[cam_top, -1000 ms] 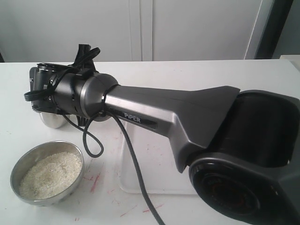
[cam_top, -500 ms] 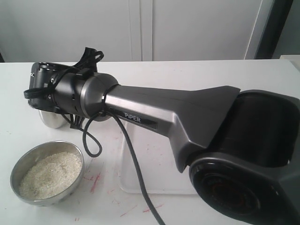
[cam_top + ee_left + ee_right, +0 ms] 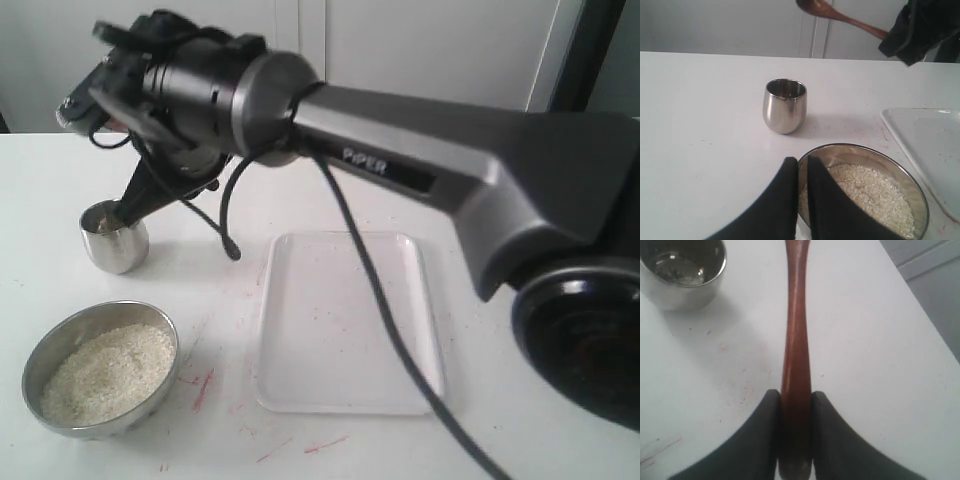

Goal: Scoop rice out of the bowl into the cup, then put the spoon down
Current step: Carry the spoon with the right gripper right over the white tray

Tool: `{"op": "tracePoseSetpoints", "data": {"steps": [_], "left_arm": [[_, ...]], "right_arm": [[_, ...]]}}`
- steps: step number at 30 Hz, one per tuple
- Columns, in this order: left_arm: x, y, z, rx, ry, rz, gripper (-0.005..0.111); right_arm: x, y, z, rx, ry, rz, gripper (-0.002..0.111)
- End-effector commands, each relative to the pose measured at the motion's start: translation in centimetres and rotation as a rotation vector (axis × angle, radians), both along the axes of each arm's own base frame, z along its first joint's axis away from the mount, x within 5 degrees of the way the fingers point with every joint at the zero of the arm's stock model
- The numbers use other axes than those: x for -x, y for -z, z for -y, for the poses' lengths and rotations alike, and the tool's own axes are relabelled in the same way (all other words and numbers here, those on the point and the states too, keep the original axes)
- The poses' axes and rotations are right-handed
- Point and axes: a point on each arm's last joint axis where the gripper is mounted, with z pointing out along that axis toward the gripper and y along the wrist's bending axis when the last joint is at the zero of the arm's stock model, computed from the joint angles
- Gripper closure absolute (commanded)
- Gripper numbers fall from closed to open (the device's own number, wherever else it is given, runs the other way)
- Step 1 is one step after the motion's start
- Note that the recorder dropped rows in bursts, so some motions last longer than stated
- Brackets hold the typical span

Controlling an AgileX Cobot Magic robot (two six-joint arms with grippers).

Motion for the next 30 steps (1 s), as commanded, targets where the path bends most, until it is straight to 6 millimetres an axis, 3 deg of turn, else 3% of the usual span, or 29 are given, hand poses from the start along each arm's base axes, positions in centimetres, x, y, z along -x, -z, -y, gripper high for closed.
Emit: {"op": "tracePoseSetpoints", "data": {"steps": [1, 12, 20, 26, 30], "left_arm": [[0.1, -0.1, 0.0, 0.011, 0.004, 0.004, 0.092], [0.1, -0.1, 0.0, 0.011, 0.004, 0.004, 0.092], [0.1, -0.1, 0.0, 0.011, 0.004, 0.004, 0.092], [0.1, -0.1, 0.0, 0.011, 0.004, 0.004, 0.092], [0.1, -0.1, 0.0, 0.011, 0.004, 0.004, 0.092]], "right_arm": [[0.3, -2.9, 2.5, -0.087, 0.07, -0.077, 0.108], [2.2, -5.3, 5.1, -0.198, 0.056, -0.351, 0.108], [2.8, -6.5, 5.4, -0.223, 0.026, -0.357, 0.108], [2.0, -8.2, 8.0, -0.286, 0.069, -0.344, 0.108], [1.4, -8.2, 9.4, -0.282, 0.103, -0.337, 0.108]]}}
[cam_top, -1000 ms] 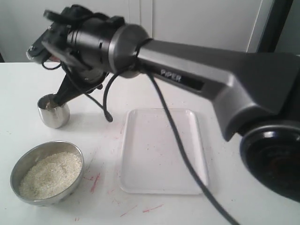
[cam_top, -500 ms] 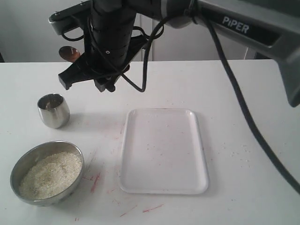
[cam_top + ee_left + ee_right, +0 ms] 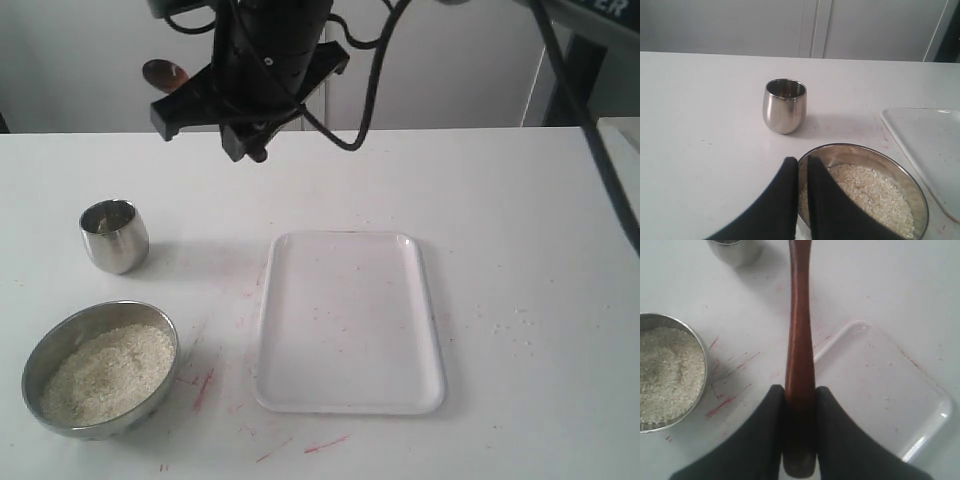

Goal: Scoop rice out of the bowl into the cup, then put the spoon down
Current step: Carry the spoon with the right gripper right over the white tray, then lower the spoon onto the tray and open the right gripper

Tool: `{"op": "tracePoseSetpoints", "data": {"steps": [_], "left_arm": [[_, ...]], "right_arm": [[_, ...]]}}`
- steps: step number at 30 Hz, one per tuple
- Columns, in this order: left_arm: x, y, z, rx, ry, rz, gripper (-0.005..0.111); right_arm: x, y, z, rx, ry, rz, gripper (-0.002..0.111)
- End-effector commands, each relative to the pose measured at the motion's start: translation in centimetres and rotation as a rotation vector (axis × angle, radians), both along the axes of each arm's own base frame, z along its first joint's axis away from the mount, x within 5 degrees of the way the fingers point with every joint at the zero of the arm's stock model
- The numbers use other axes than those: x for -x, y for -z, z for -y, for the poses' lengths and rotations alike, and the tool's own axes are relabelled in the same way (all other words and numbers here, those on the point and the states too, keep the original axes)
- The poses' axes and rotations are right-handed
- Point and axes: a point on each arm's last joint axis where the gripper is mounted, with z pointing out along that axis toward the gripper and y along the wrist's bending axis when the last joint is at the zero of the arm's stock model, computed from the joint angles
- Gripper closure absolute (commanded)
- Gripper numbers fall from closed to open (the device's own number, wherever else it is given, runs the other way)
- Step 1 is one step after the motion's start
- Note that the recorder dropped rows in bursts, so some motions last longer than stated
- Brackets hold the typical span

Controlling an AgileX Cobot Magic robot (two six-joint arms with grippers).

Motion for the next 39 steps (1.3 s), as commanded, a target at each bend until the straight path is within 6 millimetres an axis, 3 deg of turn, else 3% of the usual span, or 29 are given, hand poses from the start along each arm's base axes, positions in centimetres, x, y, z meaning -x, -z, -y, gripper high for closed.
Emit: {"op": "tracePoseSetpoints", "data": {"steps": [1, 13, 21, 30, 39], "left_arm": [[0.1, -0.1, 0.0, 0.011, 0.004, 0.004, 0.092], [0.1, -0.1, 0.0, 0.011, 0.004, 0.004, 0.092], [0.1, -0.1, 0.0, 0.011, 0.004, 0.004, 0.092], [0.1, -0.1, 0.0, 0.011, 0.004, 0.004, 0.092], [0.1, -0.1, 0.0, 0.011, 0.004, 0.004, 0.092]], "right_arm": [[-0.5, 0.0, 1.8, 0.008, 0.035, -0.006, 0.108], [0.2, 5.6, 6.3, 0.219, -0.002, -0.149, 0.108], [1.3, 9.1, 6.9, 0.286, -0.029, -0.26, 0.108], [1.7, 12.0, 6.9, 0.265, -0.039, -0.248, 0.108], [2.2, 14.1, 6.8, 0.234, -0.032, -0.287, 0.108]]}}
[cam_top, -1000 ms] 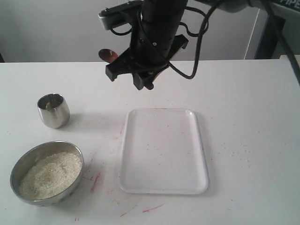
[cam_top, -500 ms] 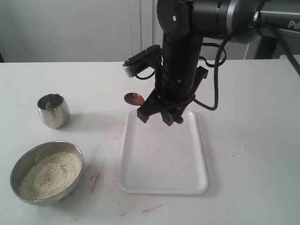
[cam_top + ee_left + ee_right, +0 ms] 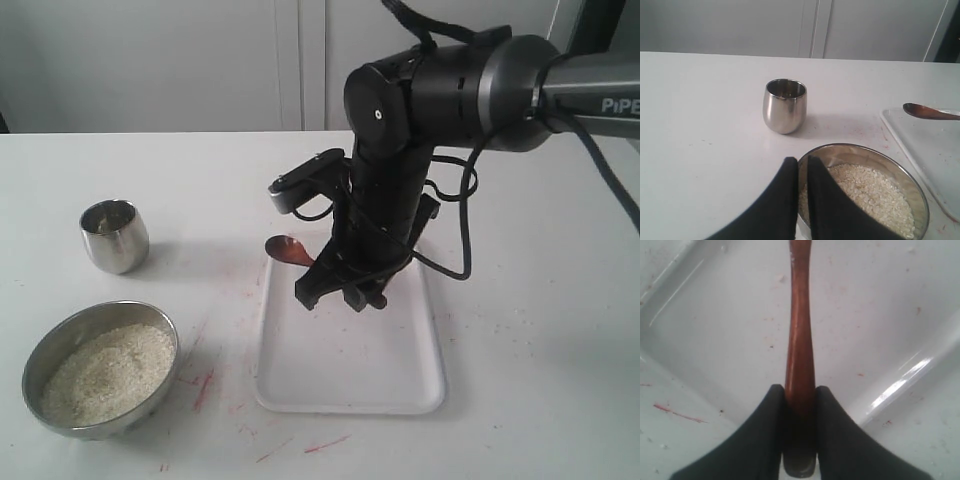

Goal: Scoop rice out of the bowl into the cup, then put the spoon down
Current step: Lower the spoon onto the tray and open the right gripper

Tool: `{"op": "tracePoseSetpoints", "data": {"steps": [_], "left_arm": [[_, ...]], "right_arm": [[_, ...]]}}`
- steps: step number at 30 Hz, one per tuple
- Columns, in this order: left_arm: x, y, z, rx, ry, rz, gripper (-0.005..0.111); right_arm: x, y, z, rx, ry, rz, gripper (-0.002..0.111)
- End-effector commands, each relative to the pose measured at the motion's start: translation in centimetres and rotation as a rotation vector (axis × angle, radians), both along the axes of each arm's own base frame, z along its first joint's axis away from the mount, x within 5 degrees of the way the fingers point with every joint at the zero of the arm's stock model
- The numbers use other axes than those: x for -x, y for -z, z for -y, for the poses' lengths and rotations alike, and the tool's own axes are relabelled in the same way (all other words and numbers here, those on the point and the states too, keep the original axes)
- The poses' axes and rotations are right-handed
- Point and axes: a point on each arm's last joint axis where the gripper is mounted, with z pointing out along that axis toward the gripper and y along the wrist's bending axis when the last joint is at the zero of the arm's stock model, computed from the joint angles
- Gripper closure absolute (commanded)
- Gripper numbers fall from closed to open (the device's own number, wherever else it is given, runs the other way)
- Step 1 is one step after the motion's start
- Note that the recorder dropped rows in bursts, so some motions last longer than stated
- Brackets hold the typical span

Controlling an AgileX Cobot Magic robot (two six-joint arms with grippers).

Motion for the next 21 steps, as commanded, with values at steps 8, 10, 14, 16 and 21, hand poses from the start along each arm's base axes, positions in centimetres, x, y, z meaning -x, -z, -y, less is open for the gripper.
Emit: {"op": "tracePoseSetpoints", "data": {"steps": [8, 10, 14, 16, 21], "left_arm": [[0.1, -0.1, 0.0, 0.011, 0.004, 0.004, 0.092], [0.1, -0.1, 0.0, 0.011, 0.004, 0.004, 0.092], [0.1, -0.1, 0.0, 0.011, 0.004, 0.004, 0.092], [0.1, -0.1, 0.0, 0.011, 0.004, 0.004, 0.092], [0.1, -0.1, 0.0, 0.011, 0.004, 0.004, 0.092]], "right_arm": [[0.2, 0.8, 0.6, 0.054, -0.014, -0.042, 0.108], [0.2, 1.2, 0.6, 0.064, -0.014, -0.058, 0.108], [0.2, 1.6, 0.6, 0.073, -0.014, -0.074, 0.108], [0.2, 1.9, 0.7, 0.084, -0.016, -0.085, 0.108], [0.2, 2.3, 0.9, 0.124, -0.03, -0.098, 0.108]]}}
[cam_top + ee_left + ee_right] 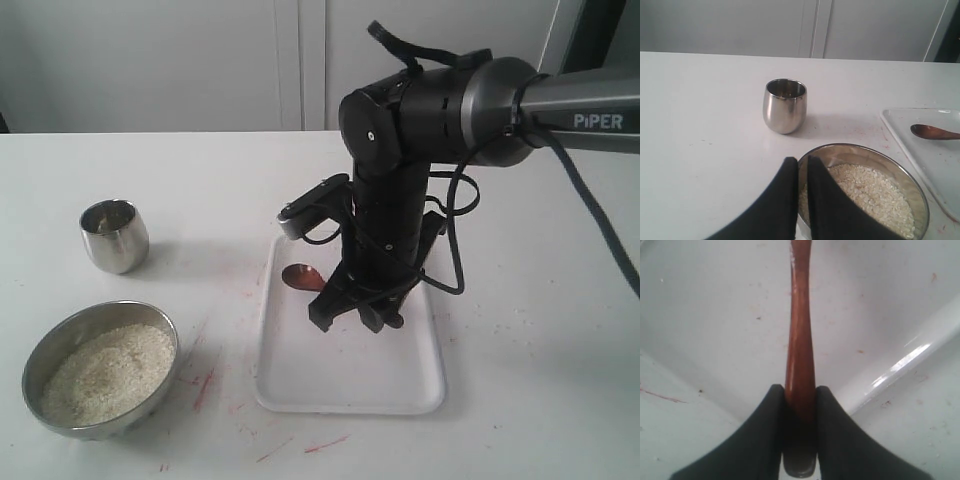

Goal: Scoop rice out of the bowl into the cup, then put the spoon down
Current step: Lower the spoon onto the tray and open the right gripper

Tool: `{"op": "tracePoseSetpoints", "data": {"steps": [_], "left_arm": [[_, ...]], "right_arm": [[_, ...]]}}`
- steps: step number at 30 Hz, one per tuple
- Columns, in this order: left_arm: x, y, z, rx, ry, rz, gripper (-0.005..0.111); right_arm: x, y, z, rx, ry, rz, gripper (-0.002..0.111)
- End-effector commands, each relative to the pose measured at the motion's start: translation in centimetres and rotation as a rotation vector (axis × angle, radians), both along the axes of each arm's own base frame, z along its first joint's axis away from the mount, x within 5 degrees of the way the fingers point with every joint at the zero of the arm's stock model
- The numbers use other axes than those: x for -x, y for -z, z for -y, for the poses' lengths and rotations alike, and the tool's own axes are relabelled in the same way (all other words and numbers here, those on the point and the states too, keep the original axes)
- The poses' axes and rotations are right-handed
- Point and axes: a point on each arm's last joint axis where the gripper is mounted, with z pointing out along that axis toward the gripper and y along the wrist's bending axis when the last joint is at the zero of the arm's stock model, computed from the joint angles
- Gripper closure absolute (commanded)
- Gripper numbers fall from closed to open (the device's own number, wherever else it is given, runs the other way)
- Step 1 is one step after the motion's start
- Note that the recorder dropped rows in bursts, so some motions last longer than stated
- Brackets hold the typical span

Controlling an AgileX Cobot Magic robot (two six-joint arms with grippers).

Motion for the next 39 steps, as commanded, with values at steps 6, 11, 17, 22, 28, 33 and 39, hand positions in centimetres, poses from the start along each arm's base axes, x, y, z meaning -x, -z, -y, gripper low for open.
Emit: {"op": "tracePoseSetpoints", "data": {"steps": [6, 11, 17, 22, 28, 33, 39], "left_arm": [[0.1, -0.1, 0.0, 0.011, 0.004, 0.004, 0.092], [0.1, -0.1, 0.0, 0.011, 0.004, 0.004, 0.092], [0.1, -0.1, 0.0, 0.011, 0.004, 0.004, 0.092], [0.1, -0.1, 0.0, 0.011, 0.004, 0.004, 0.092], [0.1, -0.1, 0.0, 0.011, 0.004, 0.004, 0.092], [0.1, -0.1, 0.0, 0.011, 0.004, 0.004, 0.092], [0.1, -0.1, 0.0, 0.011, 0.004, 0.004, 0.092]], "right_arm": [[-0.1, 0.5, 0.6, 0.049, -0.022, -0.013, 0.108], [-0.1, 0.5, 0.6, 0.049, -0.022, -0.013, 0.108], [-0.1, 0.5, 0.6, 0.049, -0.022, -0.013, 0.108], [-0.1, 0.7, 0.5, 0.049, -0.021, -0.018, 0.108], [-0.3, 2.7, 0.5, 0.079, -0.016, -0.075, 0.108], [-0.5, 3.2, 0.3, 0.072, -0.015, -0.072, 0.108], [-0.5, 3.2, 0.3, 0.071, -0.015, -0.07, 0.108]]}}
